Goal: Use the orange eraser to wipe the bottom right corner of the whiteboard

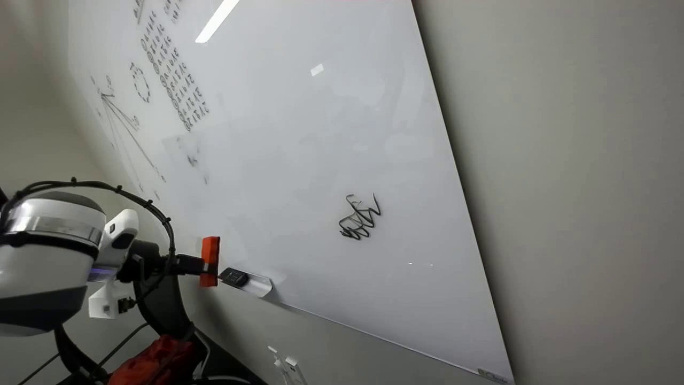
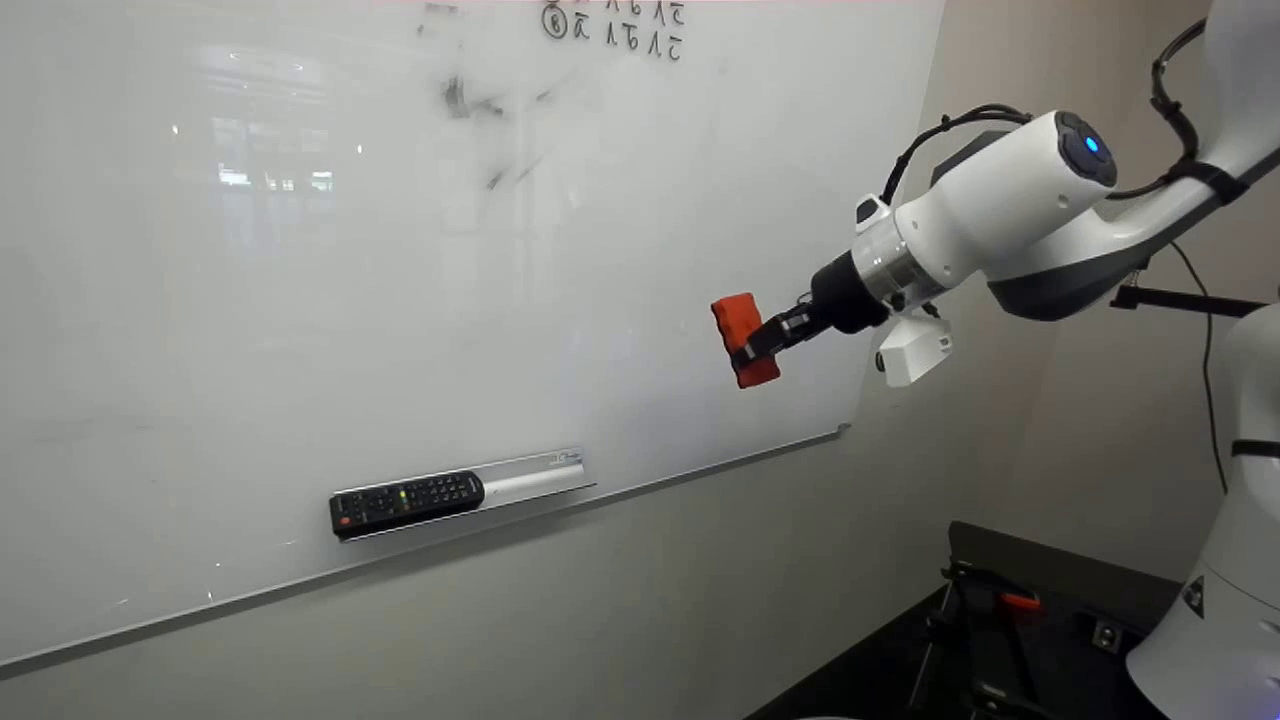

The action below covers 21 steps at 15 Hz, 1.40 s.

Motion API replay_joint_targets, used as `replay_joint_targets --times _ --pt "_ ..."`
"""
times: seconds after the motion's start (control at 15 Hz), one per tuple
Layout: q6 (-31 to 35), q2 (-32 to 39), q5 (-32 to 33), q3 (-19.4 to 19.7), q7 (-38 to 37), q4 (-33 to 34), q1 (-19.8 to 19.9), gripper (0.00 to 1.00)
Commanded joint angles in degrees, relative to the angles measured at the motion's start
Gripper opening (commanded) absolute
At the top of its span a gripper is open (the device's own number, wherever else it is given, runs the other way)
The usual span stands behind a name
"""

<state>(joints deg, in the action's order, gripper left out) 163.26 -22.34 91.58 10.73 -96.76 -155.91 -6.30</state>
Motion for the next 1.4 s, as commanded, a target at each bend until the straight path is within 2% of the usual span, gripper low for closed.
replay_joint_targets --times 0.0,0.2,0.33,0.47,0.53,0.6,0.67,0.73,0.87,1.0,1.13,1.2,1.27,1.33 --pt "6.2 1.9 -15.7 1.3 15.7 -3.3 2.2 0.3" --pt "0.0 4.2 -31.3 11.1 30.6 -3.7 -8.7 0.3" --pt "-8.9 1.3 -41.6 17.0 40.4 -4.0 -16.7 0.3" --pt "-18.6 -2.2 -50.4 13.4 48.4 -3.5 -14.7 0.3" --pt "-23.2 -3.7 -50.9 11.3 48.9 -3.2 -13.2 0.3" --pt "-26.1 -3.8 -54.3 2.3 51.4 -2.7 -5.0 0.3" --pt "-30.5 -5.6 -53.4 -0.6 50.1 -2.1 -3.1 0.3" --pt "-34.7 -8.1 -51.3 -5.5 47.9 -1.8 0.7 0.3" --pt "-39.5 -12.0 -48.8 -11.9 48.3 -1.6 6.0 0.3" --pt "-41.6 -14.8 -44.3 -15.4 49.3 -1.7 9.1 0.3" --pt "-41.2 -16.6 -37.9 -16.1 50.9 -2.7 10.7 0.3" --pt "-36.4 -17.6 -34.9 -15.1 50.2 -4.0 10.2 0.3" --pt "-39.6 -14.8 -38.7 -15.1 49.2 -1.8 9.4 0.55" --pt "-38.6 -15.5 -36.9 -14.9 49.1 -2.3 9.4 0.55"
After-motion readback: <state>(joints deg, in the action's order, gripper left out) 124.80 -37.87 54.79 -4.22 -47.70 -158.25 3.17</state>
